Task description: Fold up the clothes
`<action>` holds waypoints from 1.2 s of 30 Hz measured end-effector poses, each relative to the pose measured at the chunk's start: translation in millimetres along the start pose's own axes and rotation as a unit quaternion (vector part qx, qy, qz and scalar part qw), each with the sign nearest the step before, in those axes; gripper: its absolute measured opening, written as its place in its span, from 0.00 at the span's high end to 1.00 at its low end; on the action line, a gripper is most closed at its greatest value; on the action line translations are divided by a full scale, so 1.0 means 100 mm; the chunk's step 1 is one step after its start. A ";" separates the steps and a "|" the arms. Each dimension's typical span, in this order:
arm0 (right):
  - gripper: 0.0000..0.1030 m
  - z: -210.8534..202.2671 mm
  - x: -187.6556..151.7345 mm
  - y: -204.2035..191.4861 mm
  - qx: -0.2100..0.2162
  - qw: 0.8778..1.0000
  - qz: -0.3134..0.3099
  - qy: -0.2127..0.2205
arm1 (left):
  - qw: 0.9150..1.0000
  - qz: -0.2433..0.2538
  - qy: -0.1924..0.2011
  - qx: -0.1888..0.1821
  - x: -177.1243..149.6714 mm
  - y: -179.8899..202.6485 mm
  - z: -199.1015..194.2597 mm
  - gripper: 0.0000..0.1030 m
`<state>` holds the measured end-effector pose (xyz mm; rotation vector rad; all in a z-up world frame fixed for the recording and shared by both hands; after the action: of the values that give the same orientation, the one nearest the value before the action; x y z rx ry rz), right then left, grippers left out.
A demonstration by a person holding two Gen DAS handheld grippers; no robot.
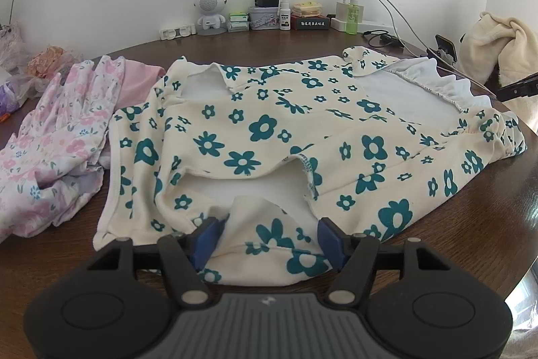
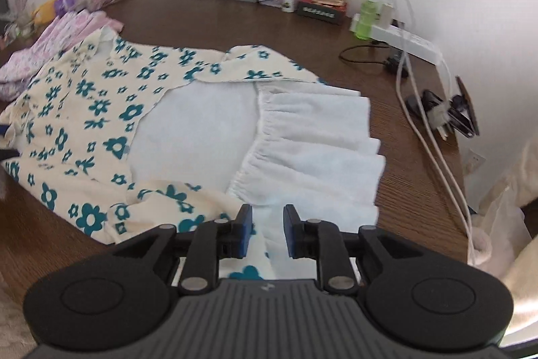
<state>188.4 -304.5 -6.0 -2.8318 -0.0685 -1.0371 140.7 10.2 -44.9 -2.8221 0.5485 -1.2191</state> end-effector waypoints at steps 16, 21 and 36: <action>0.93 0.18 -0.52 -0.34 0.098 0.994 0.019 0.034 | 1.000 -0.002 0.004 -0.003 -0.02 -0.02 0.01 0.36; 0.93 0.00 -0.55 0.07 0.050 0.997 0.051 0.039 | 1.000 -0.002 0.007 -0.004 -0.05 -0.05 0.00 0.36; 0.35 -0.54 -0.65 -0.50 0.063 0.987 0.101 0.104 | 0.984 -0.151 0.092 0.021 -0.10 -0.40 -0.69 0.16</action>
<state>100.0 -262.4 -1.8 -2.5380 0.1644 -1.2263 97.6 59.5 2.1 -2.8489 0.0956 -1.5308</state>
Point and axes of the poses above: each gripper's, at about its wrist camera, not at the fingertips, and z roughly the way its jaws point, y to its right, x to its top, the point moved 4 cm from there along z, roughly the way its jaws point, and after that the axes turned 10 degrees about z, right-handed, at the moved point
